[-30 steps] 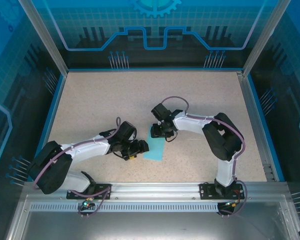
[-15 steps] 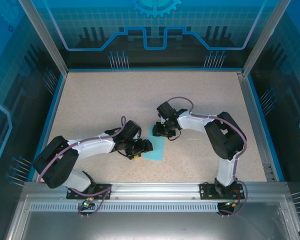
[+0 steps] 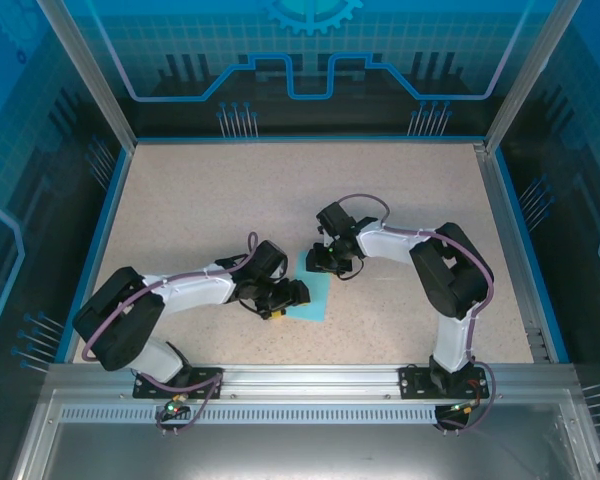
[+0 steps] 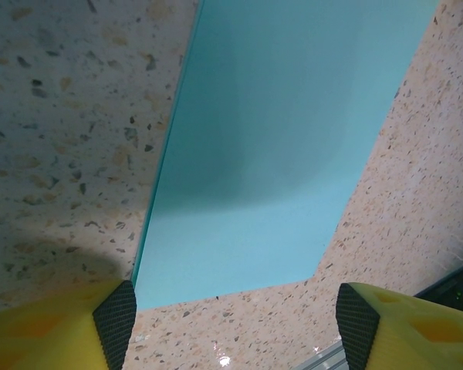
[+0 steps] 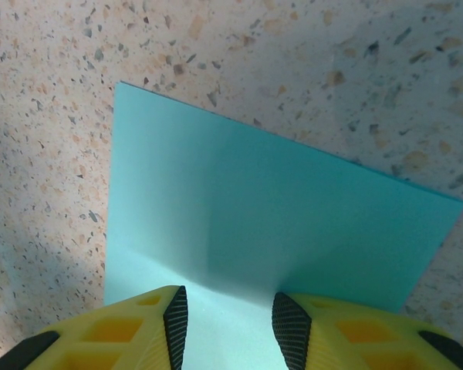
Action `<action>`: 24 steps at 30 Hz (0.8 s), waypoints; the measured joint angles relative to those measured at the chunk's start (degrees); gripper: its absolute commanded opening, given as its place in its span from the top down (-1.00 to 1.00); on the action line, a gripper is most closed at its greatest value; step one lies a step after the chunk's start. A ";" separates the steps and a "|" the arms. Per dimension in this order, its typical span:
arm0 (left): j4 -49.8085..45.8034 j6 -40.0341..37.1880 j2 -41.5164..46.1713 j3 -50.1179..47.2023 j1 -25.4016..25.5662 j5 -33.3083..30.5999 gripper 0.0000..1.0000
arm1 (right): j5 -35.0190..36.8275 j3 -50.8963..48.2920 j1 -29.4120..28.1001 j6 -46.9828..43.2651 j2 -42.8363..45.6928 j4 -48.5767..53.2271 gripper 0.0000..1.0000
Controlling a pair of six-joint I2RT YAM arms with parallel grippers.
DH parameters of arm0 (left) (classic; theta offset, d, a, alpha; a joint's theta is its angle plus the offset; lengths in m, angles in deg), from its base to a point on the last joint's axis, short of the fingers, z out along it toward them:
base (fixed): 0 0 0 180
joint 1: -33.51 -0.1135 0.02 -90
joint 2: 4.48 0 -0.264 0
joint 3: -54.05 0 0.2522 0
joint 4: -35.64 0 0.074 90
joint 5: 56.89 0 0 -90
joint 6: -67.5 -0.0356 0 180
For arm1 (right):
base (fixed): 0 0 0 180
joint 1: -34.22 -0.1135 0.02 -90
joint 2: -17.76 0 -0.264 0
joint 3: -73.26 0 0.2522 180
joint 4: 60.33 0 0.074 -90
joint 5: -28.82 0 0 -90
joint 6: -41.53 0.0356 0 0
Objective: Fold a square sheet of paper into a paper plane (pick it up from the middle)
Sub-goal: Fold the triangle a second time at the center of the table.
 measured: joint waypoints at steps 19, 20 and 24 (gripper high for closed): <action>-0.09 -0.83 -1.42 1.29 0.68 0.72 -0.40 | -1.20 -0.61 0.48 -0.02 -0.04 -0.83 0.18; 0.07 -1.01 -1.42 1.29 0.76 0.96 -0.40 | -1.22 -0.63 0.48 -0.02 -0.04 -0.85 0.18; 0.85 -1.38 -1.42 1.29 0.85 1.77 -0.37 | -1.25 -0.66 0.50 -0.02 -0.04 -0.87 0.18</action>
